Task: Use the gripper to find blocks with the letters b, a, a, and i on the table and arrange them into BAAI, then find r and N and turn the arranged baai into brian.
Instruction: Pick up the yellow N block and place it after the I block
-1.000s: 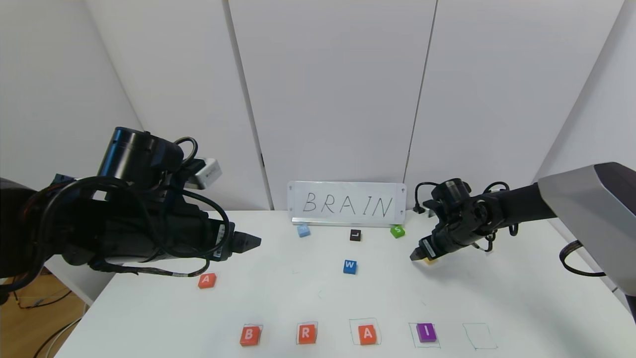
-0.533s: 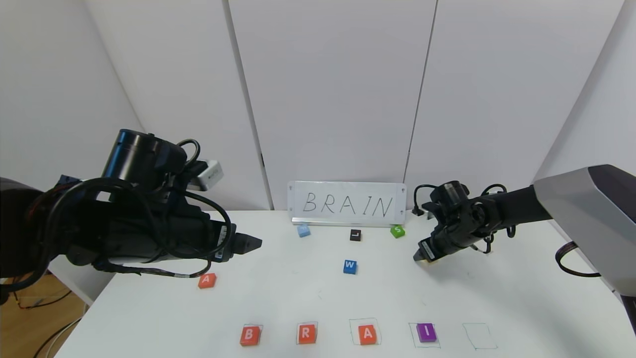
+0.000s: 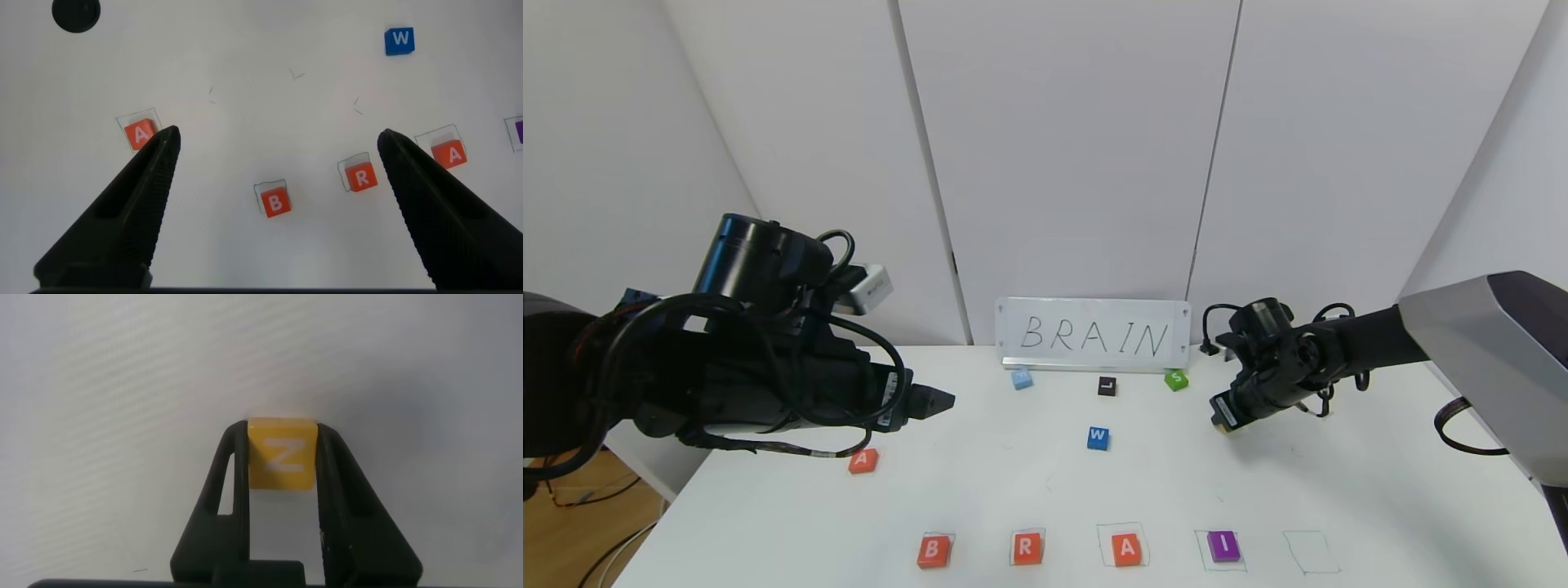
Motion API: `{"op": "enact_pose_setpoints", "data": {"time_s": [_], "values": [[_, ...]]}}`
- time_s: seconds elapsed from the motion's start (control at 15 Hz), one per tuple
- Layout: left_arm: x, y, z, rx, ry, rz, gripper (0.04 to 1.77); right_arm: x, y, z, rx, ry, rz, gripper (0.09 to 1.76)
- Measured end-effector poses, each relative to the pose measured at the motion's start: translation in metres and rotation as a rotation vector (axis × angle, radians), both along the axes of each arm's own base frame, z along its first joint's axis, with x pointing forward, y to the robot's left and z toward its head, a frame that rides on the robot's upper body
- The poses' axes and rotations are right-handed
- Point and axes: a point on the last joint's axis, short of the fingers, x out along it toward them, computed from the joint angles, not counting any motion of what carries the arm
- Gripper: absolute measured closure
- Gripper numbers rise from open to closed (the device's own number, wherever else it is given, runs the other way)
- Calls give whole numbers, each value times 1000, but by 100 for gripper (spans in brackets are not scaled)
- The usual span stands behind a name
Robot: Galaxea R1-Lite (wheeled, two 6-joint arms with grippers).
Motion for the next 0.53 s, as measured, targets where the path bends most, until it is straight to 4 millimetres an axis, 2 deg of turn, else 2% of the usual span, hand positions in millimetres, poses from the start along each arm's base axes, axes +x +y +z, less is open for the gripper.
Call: {"op": "enact_pose_setpoints", "data": {"time_s": [0.53], "values": [[0, 0, 0, 0, 0, -1, 9, -2, 0, 4, 2, -3, -1, 132]]}}
